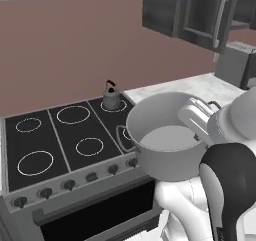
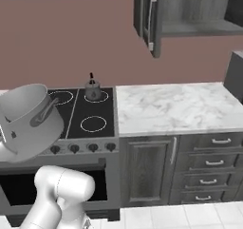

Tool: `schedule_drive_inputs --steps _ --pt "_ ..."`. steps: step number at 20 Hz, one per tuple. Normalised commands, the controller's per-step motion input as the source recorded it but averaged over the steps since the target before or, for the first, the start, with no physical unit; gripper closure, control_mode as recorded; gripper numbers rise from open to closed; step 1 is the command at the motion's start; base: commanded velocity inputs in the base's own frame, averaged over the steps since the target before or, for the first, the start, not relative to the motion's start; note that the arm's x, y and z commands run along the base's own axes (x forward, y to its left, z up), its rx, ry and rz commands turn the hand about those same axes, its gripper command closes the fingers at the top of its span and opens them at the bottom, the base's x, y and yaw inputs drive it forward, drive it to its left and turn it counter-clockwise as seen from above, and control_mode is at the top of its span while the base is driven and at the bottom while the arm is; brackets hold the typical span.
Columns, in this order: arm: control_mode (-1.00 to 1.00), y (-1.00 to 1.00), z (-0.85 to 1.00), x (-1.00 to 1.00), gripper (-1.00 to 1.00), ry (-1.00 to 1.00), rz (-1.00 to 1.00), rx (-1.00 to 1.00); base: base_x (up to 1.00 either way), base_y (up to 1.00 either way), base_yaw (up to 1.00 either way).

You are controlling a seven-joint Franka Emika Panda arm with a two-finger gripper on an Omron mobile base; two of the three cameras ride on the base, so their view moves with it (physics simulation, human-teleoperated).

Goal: Pick the kettle from the cabinet and place it on a stove burner. Then pick the pot from the counter and place it on another stove burner. Finally, turn both burners on.

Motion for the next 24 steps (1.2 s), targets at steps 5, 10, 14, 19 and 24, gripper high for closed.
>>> schedule_drive_inputs --steps 5,10,14,19,24 --pt "1.00 0.00 0.00 0.00 1.00 0.00 0.00 0.00 0.01 0.79 -0.10" --pt "1.00 0.00 0.00 0.00 1.00 0.00 0.00 0.00 0.17 0.68 -0.06" --pt "1.00 0.00 0.00 0.00 1.00 0.00 0.00 0.00 0.35 0.57 -0.01" --pt "1.00 0.00 0.00 0.00 1.00 0.00 0.00 0.00 0.32 0.21 0.00" --pt "1.00 0.00 0.00 0.00 1.00 0.00 0.00 0.00 0.20 0.03 -0.04"
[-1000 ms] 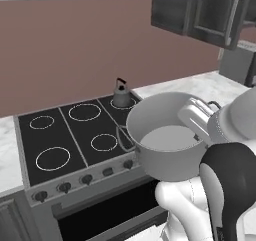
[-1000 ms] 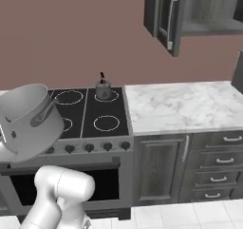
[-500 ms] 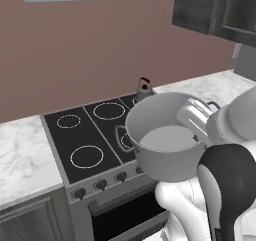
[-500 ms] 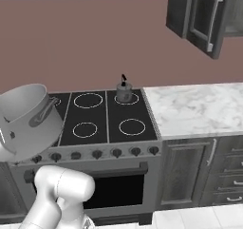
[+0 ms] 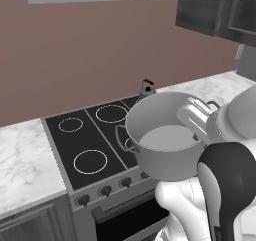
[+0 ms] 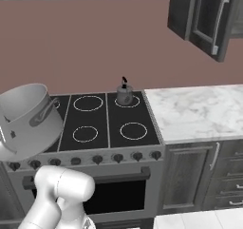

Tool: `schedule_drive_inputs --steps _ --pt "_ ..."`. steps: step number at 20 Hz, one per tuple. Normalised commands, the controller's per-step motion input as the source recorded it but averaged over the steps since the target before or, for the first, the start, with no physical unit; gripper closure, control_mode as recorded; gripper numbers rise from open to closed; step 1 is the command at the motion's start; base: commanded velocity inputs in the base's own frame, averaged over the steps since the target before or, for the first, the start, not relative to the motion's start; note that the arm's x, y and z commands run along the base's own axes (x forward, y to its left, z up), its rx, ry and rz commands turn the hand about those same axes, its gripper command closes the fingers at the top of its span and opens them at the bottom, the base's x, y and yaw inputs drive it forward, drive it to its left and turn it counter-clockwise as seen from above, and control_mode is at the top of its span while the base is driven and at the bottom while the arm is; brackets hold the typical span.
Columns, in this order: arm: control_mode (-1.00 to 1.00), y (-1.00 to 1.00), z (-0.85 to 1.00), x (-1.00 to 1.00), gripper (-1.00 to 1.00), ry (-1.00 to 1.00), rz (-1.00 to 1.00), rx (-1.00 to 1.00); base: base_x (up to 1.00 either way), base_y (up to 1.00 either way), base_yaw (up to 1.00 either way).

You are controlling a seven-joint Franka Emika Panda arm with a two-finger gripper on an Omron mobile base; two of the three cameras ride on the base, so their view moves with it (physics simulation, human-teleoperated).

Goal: Pick the kettle from the cabinet and place it on a stove burner. Then pick the pot from the counter and place it on another stove burner. Finally, turn both burners on.

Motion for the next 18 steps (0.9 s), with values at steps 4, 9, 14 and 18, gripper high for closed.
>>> schedule_drive_inputs --steps 4,9,14,18 --pt "1.00 0.00 0.00 0.00 1.00 0.00 0.00 0.00 0.34 0.04 -0.01" --pt "1.00 0.00 0.00 0.00 1.00 0.00 0.00 0.00 0.19 0.02 0.04" --pt "1.00 0.00 0.00 0.00 1.00 0.00 0.00 0.00 0.34 0.01 0.17" --pt "1.00 0.00 0.00 0.00 1.00 0.00 0.00 0.00 0.25 0.01 0.05"
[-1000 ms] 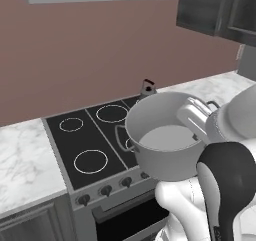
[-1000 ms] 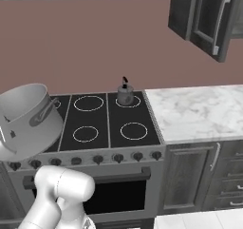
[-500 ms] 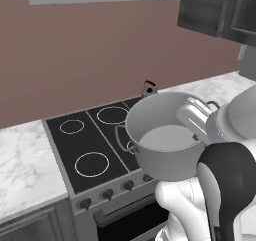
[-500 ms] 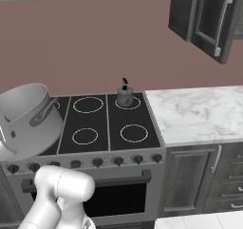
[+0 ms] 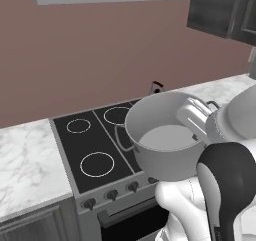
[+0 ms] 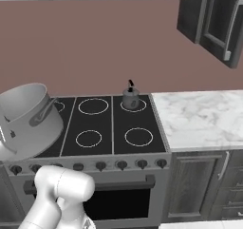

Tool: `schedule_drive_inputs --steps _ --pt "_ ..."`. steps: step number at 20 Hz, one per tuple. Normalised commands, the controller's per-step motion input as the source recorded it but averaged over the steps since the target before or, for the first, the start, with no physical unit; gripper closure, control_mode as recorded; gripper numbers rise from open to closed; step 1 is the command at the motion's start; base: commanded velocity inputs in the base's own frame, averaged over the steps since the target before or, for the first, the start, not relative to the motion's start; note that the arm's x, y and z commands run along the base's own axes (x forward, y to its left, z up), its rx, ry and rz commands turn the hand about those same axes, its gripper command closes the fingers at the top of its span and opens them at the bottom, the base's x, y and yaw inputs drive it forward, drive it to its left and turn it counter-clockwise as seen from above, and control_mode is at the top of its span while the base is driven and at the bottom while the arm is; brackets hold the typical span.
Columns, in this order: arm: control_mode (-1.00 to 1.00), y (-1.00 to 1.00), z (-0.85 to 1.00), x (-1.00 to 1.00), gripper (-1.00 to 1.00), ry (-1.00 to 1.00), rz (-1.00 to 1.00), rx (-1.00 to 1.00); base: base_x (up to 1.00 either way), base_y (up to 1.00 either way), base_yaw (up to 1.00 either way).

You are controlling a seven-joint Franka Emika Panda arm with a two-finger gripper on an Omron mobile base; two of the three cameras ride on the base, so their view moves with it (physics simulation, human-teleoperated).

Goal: Pick the kettle from the cabinet and place it on a stove burner. Then pick the pot from the counter and place it on another stove burner. Finally, turn both burners on.

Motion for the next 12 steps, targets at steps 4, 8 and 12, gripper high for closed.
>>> schedule_drive_inputs --steps 4,8,12 --pt "1.00 0.00 0.00 0.00 1.00 0.00 0.00 0.00 0.27 0.00 0.04" --pt "1.00 0.00 0.00 0.00 1.00 0.00 0.00 0.00 0.17 0.00 0.02" --pt "-1.00 0.00 0.00 0.00 1.00 0.00 0.00 0.00 0.04 0.00 0.00"
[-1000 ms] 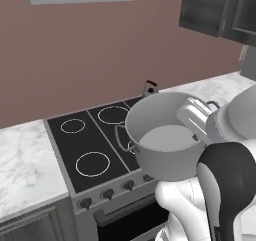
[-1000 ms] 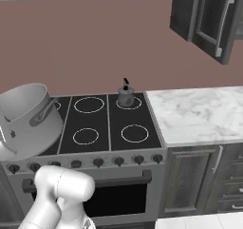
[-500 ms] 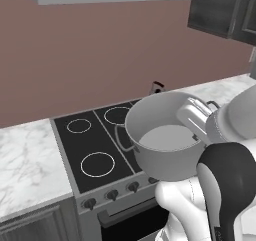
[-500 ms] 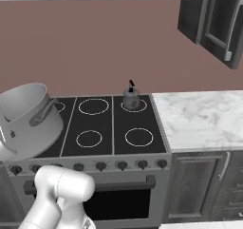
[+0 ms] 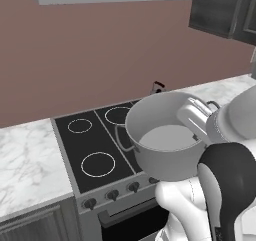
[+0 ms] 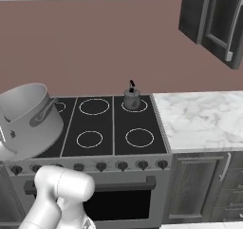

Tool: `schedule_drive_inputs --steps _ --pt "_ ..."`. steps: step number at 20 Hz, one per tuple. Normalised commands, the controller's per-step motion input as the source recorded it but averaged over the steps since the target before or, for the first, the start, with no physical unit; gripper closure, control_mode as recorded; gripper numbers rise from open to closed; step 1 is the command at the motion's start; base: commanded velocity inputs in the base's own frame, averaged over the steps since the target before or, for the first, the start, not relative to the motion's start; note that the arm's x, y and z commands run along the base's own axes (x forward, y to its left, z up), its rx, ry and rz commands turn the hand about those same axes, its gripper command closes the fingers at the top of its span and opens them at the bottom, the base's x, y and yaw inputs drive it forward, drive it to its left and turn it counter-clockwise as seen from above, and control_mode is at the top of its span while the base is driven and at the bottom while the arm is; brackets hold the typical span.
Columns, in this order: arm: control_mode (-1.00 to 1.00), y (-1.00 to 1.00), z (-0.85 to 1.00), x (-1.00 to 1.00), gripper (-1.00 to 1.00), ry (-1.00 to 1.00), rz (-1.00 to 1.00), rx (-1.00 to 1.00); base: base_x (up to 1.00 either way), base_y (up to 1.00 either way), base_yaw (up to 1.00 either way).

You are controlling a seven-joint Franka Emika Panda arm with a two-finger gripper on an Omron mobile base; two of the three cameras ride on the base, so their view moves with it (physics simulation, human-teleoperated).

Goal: Pick the kettle from the cabinet and place it on a stove burner. Then pick the pot from the counter and place it on another stove burner. Finally, turn both burners on.

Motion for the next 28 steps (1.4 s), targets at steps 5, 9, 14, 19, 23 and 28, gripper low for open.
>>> schedule_drive_inputs --steps 5,9,14,19,23,28 --pt "-1.00 0.00 0.00 0.26 1.00 0.00 0.00 0.00 0.00 0.00 0.00" --pt "-1.00 -0.01 0.00 0.31 1.00 0.00 0.00 0.00 0.00 0.00 0.00" --pt "-1.00 -0.08 0.00 0.27 1.00 0.00 0.00 0.00 0.00 0.00 0.00" --pt "-1.00 -0.22 0.00 0.23 1.00 -0.01 0.00 0.00 0.00 0.00 0.00" --pt "-1.00 -0.24 0.00 0.23 1.00 -0.01 0.00 0.00 0.00 0.00 0.00" --pt "-1.00 -0.27 0.00 0.24 1.00 -0.02 0.00 0.00 0.00 0.00 0.00"
